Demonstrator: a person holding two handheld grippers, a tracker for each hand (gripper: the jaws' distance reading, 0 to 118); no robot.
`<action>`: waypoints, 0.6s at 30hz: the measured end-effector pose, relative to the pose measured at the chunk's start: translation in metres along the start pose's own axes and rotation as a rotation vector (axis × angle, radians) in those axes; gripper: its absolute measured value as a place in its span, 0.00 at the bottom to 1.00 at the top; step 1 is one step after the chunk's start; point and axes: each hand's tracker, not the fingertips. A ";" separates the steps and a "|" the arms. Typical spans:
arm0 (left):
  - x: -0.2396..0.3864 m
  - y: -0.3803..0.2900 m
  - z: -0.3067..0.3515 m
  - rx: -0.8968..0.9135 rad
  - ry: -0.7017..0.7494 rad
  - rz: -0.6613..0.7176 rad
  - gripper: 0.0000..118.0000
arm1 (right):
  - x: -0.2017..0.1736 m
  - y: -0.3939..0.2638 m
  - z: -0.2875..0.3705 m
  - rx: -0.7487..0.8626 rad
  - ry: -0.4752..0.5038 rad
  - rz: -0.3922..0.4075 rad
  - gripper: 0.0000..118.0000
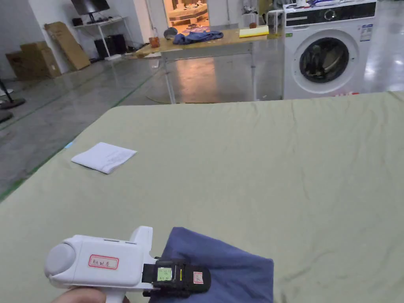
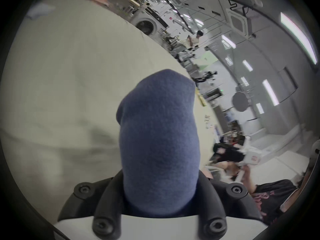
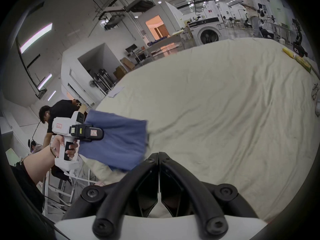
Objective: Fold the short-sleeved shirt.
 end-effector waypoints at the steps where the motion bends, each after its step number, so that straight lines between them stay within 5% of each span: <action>1: -0.010 0.005 0.022 0.000 0.062 -0.012 0.09 | -0.004 0.001 0.004 0.005 -0.009 0.012 0.00; 5: -0.067 0.023 0.101 0.015 0.256 0.006 0.09 | -0.016 0.002 0.007 0.007 -0.109 0.099 0.00; 14: -0.157 0.054 0.180 -0.074 0.591 -0.034 0.14 | -0.025 0.015 -0.020 -0.042 -0.156 0.137 0.00; 15: -0.162 0.056 0.179 -0.087 0.647 -0.037 0.22 | -0.026 0.018 -0.020 -0.036 -0.160 0.143 0.00; 17: -0.169 0.058 0.176 -0.106 0.823 -0.151 0.59 | -0.034 0.026 -0.022 -0.035 -0.167 0.154 0.00; 18: -0.171 0.058 0.178 -0.105 0.893 -0.195 0.68 | -0.036 0.028 -0.023 -0.033 -0.174 0.158 0.00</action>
